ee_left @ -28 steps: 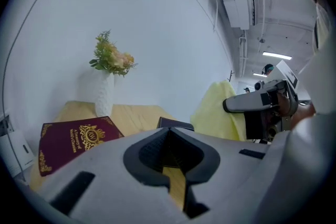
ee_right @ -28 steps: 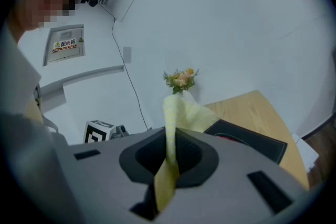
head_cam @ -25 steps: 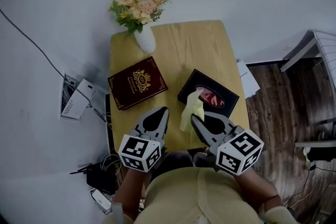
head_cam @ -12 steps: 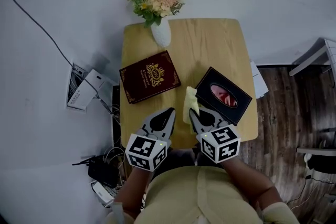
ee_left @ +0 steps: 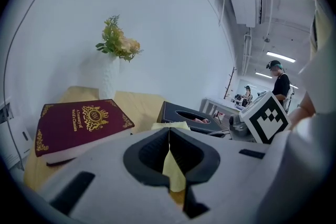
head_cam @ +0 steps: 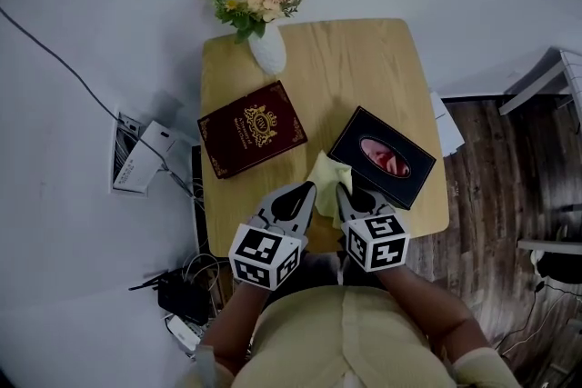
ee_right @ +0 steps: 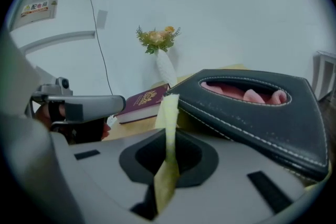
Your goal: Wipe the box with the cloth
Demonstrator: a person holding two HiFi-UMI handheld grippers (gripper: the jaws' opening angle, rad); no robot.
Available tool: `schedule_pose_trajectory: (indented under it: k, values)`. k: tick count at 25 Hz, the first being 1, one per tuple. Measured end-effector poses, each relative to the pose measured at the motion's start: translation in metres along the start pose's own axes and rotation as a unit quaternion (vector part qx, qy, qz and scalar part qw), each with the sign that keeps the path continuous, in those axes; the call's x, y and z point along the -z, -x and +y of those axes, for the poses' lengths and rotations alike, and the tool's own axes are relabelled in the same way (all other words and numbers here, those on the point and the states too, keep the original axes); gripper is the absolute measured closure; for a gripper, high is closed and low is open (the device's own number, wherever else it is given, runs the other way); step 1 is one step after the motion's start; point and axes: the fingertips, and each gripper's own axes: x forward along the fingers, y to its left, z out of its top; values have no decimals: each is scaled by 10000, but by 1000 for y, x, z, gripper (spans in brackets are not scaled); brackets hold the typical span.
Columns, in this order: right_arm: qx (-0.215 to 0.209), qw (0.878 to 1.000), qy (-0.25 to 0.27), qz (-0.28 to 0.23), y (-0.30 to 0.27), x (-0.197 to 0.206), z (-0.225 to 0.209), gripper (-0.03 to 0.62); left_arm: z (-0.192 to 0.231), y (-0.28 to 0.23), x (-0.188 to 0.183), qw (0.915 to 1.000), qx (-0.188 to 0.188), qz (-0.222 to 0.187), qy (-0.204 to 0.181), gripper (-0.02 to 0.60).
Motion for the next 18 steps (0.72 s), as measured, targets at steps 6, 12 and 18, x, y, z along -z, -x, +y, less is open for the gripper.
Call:
schedule_pose_trajectory:
  k: [6, 12, 18]
  values:
    - [107, 9999, -59, -47, 7, 2, -8, 557, -6, -12, 11, 9996, 162, 210, 6, 560]
    - [191, 9998, -99, -38, 25, 8, -18, 557, -17, -21, 15, 9988, 347, 348, -40, 560]
    - [193, 9994, -278, 26, 46, 16, -29, 557, -32, -35, 17, 9973, 574, 449, -113, 560]
